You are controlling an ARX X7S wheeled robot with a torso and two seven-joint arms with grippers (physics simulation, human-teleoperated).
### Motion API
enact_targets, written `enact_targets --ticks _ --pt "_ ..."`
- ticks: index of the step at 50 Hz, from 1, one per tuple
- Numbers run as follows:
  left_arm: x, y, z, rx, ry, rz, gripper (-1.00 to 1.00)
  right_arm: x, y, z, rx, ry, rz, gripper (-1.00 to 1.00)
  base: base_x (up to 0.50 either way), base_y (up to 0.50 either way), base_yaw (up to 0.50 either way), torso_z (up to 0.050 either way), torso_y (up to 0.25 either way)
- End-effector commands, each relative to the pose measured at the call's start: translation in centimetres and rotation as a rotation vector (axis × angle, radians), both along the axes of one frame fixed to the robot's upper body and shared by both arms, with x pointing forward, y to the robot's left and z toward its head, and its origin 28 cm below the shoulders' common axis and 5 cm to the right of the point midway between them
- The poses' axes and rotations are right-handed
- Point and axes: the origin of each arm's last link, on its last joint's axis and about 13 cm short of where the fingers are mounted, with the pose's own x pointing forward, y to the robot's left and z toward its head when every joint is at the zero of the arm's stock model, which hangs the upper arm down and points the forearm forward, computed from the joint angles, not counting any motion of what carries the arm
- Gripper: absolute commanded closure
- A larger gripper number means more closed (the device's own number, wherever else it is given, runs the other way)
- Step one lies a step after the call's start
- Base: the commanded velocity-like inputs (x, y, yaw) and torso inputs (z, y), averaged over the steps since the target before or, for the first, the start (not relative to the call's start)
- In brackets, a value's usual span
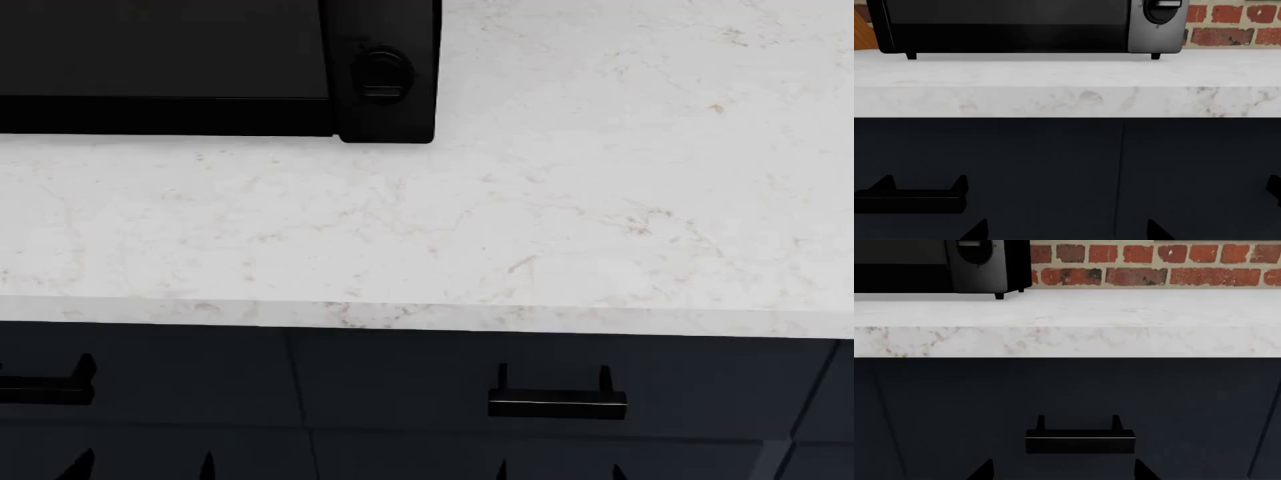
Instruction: Decrease the toaster oven temperature.
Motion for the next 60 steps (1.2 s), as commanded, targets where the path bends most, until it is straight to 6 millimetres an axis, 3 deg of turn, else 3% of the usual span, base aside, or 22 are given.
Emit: enact_targets --ticks 1,15,18,22,25,34,43,60 --pt "0.1 0.0 -0.2 0.000 0.000 0.000 -1.00 0.0 0.0 -0.1 0.000 0.000 0.000 -1.00 0.00 0.00 0.00 0.000 0.000" --pt "-0.6 -0.2 1.1 -0.012 -0.057 -0.044 -1.00 0.7 0.0 0.6 -0.075 -0.005 -0.109 -1.00 0.00 0.00 0.00 0.000 0.000" --pt "-0.6 0.2 4.5 0.021 -0.169 -0.044 -1.00 1.0 -0.5 4.5 -0.114 -0.105 -0.148 -1.00 0.00 0.00 0.00 0.000 0.000" --pt "-0.6 1.3 12.1 0.044 -0.378 -0.037 -1.00 0.6 -0.6 13.5 -0.122 -0.372 -0.116 -1.00 0.00 0.00 0.00 0.000 0.000" --pt "-1.1 1.6 15.9 0.055 -0.467 -0.029 -1.00 -0.1 -0.2 17.5 -0.140 -0.483 -0.076 -1.00 0.00 0.00 0.00 0.000 0.000" --pt "-2.2 2.6 20.3 0.090 -0.608 0.041 -1.00 -1.5 0.0 22.6 -0.115 -0.605 -0.005 -1.00 0.00 0.00 0.00 0.000 0.000" --pt "-2.3 2.6 21.9 0.090 -0.634 0.055 -1.00 -1.3 -0.1 23.8 -0.098 -0.621 -0.006 -1.00 0.00 0.00 0.00 0.000 0.000" --pt "-0.8 2.5 20.4 0.089 -0.592 0.054 -1.00 -1.0 -0.4 23.5 -0.072 -0.595 -0.004 -1.00 0.00 0.17 0.00 0.000 0.000"
